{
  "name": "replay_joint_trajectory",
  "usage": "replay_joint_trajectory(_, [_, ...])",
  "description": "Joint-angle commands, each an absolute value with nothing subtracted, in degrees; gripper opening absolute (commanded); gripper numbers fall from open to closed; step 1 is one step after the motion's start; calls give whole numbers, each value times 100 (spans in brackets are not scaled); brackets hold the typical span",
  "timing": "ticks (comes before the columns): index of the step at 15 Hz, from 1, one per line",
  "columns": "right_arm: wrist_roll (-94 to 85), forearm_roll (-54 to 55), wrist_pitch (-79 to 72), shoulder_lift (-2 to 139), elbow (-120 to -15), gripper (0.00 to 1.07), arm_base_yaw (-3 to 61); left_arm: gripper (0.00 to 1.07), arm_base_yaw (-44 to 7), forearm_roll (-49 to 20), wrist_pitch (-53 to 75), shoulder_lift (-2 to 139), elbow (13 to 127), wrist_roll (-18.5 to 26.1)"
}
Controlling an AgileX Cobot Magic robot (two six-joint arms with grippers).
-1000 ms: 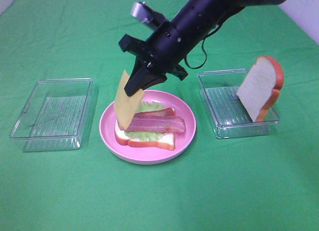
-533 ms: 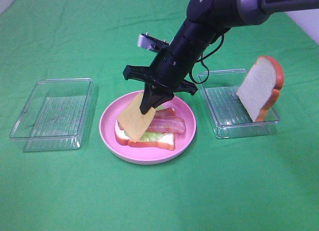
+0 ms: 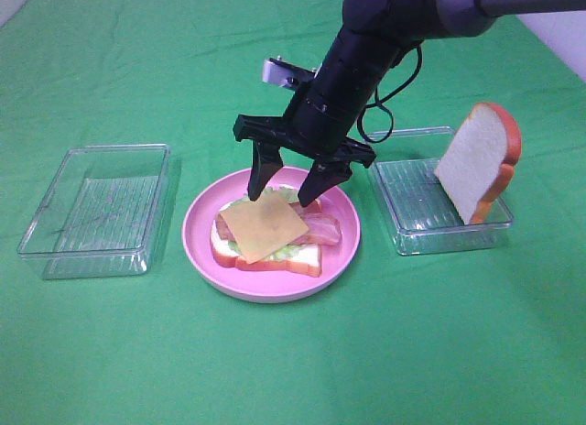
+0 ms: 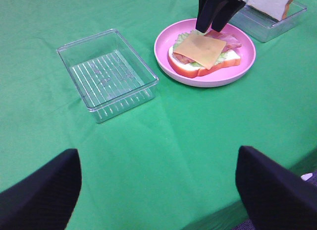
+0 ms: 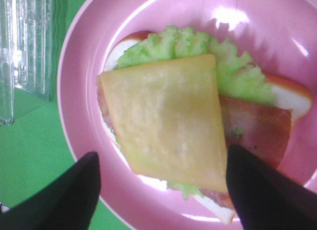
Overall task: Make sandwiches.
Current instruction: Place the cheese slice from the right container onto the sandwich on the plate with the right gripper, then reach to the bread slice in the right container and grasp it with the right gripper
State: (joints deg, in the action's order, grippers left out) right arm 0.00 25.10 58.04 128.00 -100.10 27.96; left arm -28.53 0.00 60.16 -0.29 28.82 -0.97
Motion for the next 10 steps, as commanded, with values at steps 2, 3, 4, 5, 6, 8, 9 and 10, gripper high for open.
replay_joint_trajectory(2, [292, 1564, 7019, 12777, -10783, 75, 2785, 80, -2848, 0, 5953, -138, 2865, -92])
replay_joint_trajectory(3, [527, 854, 7408, 12771, -11104, 75, 2785, 80, -2848, 0, 5953, -138, 2865, -92])
replay_joint_trajectory(4, [607, 682, 7408, 12731, -11133, 75, 2785, 80, -2848, 0, 5953, -138, 2865, -92])
replay_joint_trajectory(5, [739, 155, 7408, 12536, -11138, 75, 2779, 80, -2848, 0, 5953, -138, 2865, -86])
replay_joint_trajectory(6, [739, -155, 7408, 12422, -11138, 75, 2727, 80, -2848, 0, 5953, -138, 2865, -86])
replay_joint_trajectory(8, [751, -332, 7408, 12038, -11138, 75, 2372, 80, -2848, 0, 5953, -138, 2865, -86])
replay_joint_trajectory(9, [751, -332, 7408, 12038, -11138, 75, 2372, 80, -2848, 0, 5953, -138, 2865, -86])
replay_joint_trajectory(10, [751, -269, 7408, 11889, -11138, 75, 2137, 80, -2848, 0, 5953, -138, 2865, -86])
